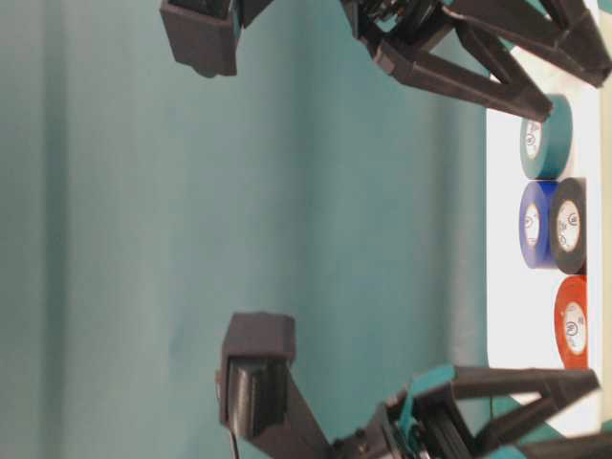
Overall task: Put the tape alternately from left to right into the white case.
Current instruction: 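Release the red roll in the tray and pull the left gripper back, then move the right gripper over the yellow tape roll and lower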
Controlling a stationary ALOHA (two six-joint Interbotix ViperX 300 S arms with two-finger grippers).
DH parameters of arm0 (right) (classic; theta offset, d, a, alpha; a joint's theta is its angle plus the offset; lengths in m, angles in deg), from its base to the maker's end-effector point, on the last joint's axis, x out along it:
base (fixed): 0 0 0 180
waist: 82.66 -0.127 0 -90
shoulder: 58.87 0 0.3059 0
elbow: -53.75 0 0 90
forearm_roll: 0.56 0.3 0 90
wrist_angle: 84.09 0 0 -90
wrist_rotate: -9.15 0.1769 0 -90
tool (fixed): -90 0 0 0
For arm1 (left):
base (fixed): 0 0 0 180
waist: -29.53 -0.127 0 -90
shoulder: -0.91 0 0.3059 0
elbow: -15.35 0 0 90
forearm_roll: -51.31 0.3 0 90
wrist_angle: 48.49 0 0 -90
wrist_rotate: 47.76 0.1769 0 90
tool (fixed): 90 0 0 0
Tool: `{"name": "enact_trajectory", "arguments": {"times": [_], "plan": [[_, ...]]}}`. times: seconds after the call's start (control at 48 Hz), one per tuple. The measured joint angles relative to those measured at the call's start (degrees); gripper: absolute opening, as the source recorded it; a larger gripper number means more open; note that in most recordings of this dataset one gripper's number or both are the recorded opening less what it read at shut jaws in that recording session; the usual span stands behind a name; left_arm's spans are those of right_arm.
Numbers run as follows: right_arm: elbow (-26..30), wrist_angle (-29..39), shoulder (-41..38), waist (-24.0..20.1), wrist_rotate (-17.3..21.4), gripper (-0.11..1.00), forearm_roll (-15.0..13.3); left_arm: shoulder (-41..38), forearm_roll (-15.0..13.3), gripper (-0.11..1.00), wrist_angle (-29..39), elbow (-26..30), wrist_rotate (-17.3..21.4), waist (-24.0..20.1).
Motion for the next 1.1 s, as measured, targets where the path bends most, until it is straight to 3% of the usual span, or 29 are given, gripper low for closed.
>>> {"name": "enact_trajectory", "arguments": {"times": [0.876, 1.105], "plan": [[-0.26, 0.00, 0.00, -1.05, 0.09, 0.78, 0.00, 0.79, -0.09, 0.72, -1.32, -1.41, -0.53, 2.02], [-1.85, 0.09, 0.53, -3.43, 1.14, 0.78, 0.26, 0.70, 0.00, 0.72, -1.32, -1.76, -0.53, 2.02]]}}
